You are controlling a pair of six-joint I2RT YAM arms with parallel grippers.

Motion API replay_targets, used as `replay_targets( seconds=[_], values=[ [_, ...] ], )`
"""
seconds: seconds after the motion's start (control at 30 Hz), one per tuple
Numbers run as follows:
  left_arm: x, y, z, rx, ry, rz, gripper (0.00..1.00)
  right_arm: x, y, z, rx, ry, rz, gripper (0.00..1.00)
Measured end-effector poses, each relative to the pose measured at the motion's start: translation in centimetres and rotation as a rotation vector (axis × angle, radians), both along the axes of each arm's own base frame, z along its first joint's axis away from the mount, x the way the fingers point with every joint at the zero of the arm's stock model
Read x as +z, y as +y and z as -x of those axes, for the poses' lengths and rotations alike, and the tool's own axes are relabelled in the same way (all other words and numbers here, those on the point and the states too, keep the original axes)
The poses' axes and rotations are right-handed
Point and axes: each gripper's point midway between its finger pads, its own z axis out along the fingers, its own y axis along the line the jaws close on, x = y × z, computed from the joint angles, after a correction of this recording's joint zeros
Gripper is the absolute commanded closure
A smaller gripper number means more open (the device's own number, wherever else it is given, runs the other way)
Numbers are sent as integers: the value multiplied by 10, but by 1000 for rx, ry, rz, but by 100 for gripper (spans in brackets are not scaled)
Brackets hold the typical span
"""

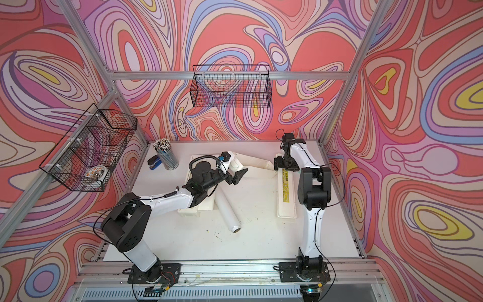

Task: Put plastic wrap rolls into dispensers
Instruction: Place the plastic wrap cutting box at the center of the board.

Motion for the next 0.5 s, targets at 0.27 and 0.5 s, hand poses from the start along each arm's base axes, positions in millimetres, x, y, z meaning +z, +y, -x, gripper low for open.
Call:
replay_targets(
  seconds=[0.27, 0.5],
  values=[
    [-27, -3, 20, 237, -66, -133, 100, -10, -29, -8, -145, 9, 20, 63],
    [-42, 9, 17, 372, -41, -187, 100, -18, -31, -5, -163, 39, -10, 61]
  ],
)
